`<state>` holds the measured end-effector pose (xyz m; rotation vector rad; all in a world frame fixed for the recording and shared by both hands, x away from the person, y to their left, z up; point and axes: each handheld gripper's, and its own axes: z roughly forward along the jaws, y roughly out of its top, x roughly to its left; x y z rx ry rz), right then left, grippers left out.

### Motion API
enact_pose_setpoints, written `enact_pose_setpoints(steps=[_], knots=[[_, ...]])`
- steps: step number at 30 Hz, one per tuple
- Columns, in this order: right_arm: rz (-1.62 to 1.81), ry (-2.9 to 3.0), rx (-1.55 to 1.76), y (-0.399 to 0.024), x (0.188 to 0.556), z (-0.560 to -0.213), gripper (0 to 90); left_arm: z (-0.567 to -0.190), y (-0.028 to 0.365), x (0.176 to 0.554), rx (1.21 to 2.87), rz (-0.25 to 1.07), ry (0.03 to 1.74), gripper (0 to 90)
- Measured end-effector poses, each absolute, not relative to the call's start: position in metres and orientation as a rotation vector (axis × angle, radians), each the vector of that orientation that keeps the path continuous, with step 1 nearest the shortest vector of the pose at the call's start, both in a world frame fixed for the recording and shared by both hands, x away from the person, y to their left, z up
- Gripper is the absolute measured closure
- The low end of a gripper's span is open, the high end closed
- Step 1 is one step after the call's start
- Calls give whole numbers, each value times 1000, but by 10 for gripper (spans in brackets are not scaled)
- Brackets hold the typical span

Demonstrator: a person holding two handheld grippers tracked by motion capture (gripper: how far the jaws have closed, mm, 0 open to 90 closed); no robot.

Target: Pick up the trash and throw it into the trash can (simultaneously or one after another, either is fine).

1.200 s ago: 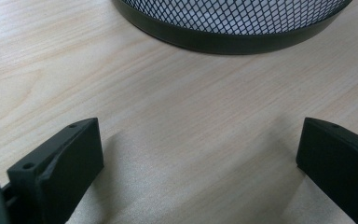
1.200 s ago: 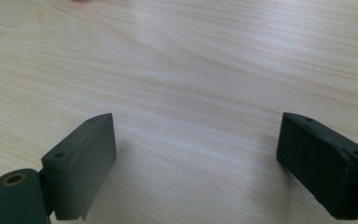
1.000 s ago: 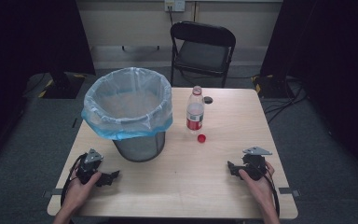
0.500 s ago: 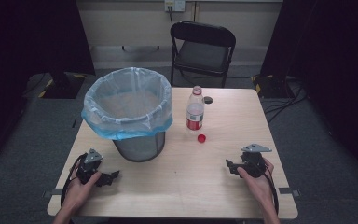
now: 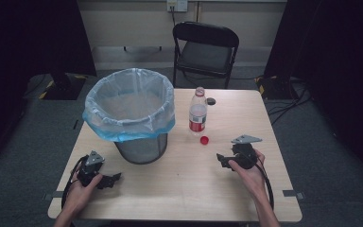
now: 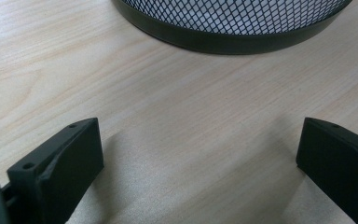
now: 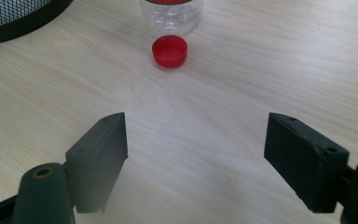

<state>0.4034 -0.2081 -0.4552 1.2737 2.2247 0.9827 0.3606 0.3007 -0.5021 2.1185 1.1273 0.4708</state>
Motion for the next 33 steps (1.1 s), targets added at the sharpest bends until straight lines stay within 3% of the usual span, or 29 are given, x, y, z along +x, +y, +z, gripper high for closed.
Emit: enact_pose_setpoints(steps=[33], knots=[[1062,2252,1233,-173,479,-433,145,-502,301,361,2119,470,1127,0]])
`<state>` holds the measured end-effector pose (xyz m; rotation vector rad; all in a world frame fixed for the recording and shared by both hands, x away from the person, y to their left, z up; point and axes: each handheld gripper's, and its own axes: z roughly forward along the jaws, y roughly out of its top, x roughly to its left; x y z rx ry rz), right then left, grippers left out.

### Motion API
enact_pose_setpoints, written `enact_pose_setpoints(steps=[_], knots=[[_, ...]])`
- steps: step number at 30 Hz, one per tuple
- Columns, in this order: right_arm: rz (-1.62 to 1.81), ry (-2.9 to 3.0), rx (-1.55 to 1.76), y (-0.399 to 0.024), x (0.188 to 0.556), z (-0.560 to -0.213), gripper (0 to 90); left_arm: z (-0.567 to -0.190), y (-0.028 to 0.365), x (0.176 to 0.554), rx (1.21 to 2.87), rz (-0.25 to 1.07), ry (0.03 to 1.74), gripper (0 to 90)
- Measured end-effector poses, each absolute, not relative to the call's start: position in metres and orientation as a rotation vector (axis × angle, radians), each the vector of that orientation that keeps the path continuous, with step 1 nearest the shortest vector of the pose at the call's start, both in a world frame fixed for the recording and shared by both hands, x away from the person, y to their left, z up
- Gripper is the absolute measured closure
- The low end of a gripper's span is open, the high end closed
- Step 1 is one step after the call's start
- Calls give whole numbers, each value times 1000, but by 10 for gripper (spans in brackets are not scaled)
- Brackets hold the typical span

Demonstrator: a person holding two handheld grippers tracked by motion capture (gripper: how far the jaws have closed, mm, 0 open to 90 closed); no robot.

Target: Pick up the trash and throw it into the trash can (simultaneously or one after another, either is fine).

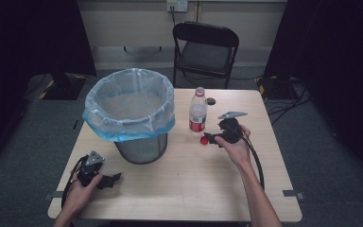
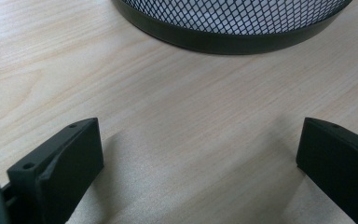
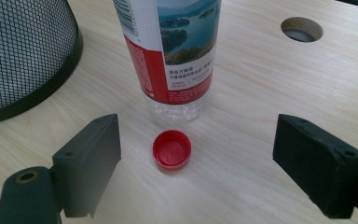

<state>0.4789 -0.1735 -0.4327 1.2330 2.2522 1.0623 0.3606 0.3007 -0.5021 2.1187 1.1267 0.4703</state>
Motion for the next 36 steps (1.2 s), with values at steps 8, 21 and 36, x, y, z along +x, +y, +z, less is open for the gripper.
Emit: enact_pose_setpoints(steps=[8,21,36], knots=[[1120,2271,1254,-165,496,-437,142,-502,301,361,2118,471,1127,0],[1106,2287,1215,-143,519,-445,140,-502,301,361,2118,471,1127,0],[1090,2221,1156,-123,535,-453,196,-502,301,361,2121,471,1129,0]])
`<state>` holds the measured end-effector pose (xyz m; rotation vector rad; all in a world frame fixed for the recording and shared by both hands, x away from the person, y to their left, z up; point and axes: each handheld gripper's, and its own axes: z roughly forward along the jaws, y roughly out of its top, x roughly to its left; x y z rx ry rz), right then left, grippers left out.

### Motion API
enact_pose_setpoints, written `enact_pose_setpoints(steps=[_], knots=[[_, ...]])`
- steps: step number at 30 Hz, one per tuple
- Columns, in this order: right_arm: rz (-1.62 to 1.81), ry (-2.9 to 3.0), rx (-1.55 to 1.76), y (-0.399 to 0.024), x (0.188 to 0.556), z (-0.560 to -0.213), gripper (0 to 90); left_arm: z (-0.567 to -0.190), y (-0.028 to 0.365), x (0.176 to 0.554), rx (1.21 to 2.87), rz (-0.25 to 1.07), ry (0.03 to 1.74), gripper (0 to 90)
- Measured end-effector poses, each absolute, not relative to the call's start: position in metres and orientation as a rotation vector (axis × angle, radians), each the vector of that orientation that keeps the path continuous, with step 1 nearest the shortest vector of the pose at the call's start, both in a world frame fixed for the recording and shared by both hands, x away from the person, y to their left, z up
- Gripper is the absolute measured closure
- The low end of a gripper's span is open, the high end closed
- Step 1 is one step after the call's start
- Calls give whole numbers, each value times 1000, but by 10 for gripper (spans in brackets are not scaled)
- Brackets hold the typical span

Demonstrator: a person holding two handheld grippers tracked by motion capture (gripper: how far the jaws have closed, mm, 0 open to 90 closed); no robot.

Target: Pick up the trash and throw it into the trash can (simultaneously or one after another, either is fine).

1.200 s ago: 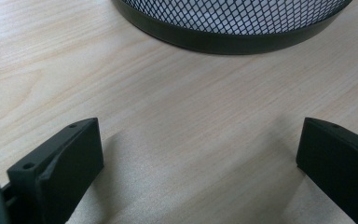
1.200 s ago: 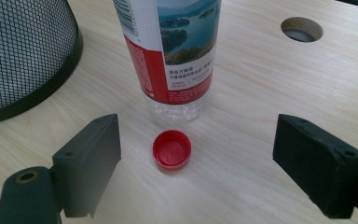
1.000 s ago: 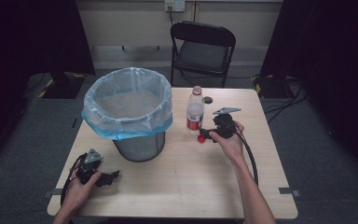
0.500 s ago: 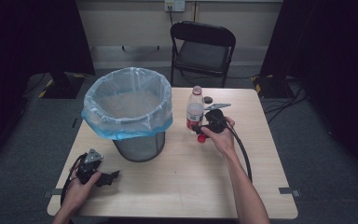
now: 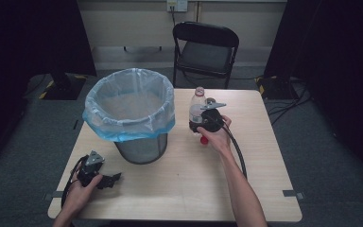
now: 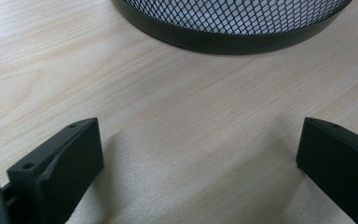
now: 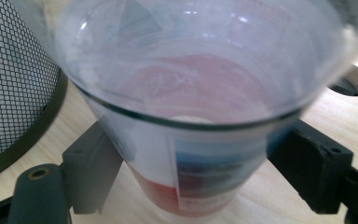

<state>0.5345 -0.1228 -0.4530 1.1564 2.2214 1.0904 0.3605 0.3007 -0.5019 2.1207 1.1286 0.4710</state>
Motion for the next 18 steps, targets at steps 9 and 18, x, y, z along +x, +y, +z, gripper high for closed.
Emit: enact_pose_setpoints(steps=[9,18], knots=[[1048,2230,1169,-116,540,-462,279,-502,301,361,2119,470,1127,0],[1081,2208,1176,-118,539,-458,285,-502,301,361,2118,471,1127,0]])
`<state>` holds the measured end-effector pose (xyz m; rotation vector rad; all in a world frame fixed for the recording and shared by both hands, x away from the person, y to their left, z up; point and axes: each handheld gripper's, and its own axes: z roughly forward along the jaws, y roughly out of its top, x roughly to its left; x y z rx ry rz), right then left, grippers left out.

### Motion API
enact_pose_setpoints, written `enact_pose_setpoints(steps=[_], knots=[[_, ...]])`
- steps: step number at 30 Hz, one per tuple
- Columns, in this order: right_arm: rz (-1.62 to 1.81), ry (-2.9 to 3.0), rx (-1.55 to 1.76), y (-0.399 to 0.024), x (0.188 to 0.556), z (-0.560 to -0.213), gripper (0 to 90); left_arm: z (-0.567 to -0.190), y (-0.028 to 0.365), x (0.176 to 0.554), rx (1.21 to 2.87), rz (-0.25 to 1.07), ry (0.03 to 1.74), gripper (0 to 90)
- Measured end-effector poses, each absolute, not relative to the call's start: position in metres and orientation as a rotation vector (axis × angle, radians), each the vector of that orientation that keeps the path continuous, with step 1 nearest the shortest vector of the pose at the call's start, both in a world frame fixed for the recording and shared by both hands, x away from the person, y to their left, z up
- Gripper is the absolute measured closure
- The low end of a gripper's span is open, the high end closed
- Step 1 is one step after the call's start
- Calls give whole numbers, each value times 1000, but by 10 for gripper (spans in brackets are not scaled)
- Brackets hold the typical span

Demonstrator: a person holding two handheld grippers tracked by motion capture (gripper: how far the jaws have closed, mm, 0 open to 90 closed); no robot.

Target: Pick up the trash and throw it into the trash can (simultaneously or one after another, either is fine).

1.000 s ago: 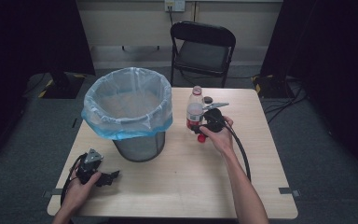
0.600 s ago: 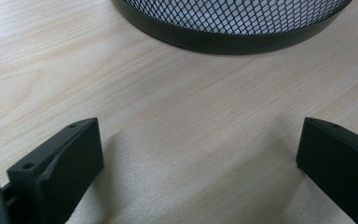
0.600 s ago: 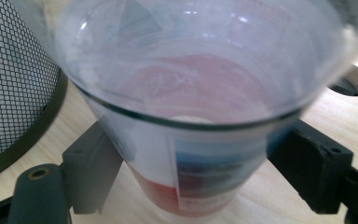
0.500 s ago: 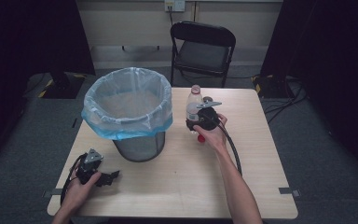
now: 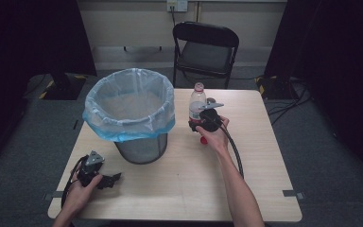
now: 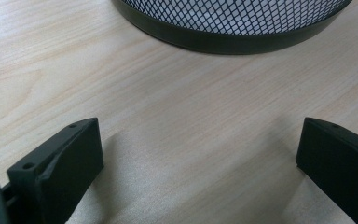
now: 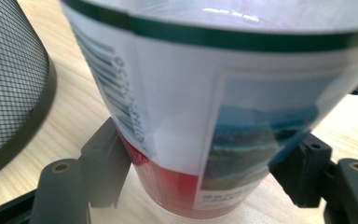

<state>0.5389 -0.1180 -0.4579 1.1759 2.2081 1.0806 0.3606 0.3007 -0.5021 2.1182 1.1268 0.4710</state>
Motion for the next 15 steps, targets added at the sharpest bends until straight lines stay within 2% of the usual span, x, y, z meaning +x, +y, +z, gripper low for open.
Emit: enact_pose_setpoints(steps=[15], knots=[[1170,2203,1189,-121,529,-441,287,-502,301,361,2119,471,1127,0]])
